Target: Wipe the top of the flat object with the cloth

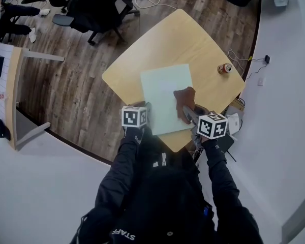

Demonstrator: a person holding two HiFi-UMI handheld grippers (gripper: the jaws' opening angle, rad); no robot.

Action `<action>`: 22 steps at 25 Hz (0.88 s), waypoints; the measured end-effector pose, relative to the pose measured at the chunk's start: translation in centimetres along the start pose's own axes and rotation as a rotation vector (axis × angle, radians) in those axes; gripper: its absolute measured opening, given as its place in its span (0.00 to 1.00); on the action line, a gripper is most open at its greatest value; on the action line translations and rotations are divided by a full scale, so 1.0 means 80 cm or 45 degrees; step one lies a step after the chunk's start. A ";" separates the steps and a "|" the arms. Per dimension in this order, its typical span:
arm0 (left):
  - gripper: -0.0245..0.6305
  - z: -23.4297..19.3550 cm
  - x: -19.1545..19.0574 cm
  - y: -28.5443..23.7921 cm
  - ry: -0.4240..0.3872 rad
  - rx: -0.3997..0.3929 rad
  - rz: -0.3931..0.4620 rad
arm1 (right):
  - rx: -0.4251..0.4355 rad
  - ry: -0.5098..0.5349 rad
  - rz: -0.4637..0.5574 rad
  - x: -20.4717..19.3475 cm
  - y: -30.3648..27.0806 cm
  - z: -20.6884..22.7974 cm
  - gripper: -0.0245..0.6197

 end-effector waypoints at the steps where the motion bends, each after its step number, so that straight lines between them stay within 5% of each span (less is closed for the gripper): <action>1: 0.19 0.000 0.001 0.000 0.000 -0.003 0.000 | 0.041 -0.007 -0.004 -0.005 -0.007 -0.017 0.18; 5: 0.19 0.000 0.002 -0.001 0.006 -0.015 0.001 | 0.183 -0.069 -0.045 -0.031 -0.042 -0.074 0.18; 10: 0.19 -0.001 0.002 -0.001 0.006 -0.018 0.004 | 0.232 -0.152 -0.124 -0.068 -0.080 -0.099 0.18; 22: 0.19 -0.002 0.000 -0.002 -0.001 -0.019 0.003 | 0.029 -0.119 -0.215 -0.107 -0.099 -0.034 0.18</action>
Point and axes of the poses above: the fingertips, and each gripper's own axes: y backward along the fingers, z to its right, x out of its top, the point moved 3 cm from there along y, backward along the fingers, and after that the axes turned 4 degrees about -y, right-handed, at the moved point
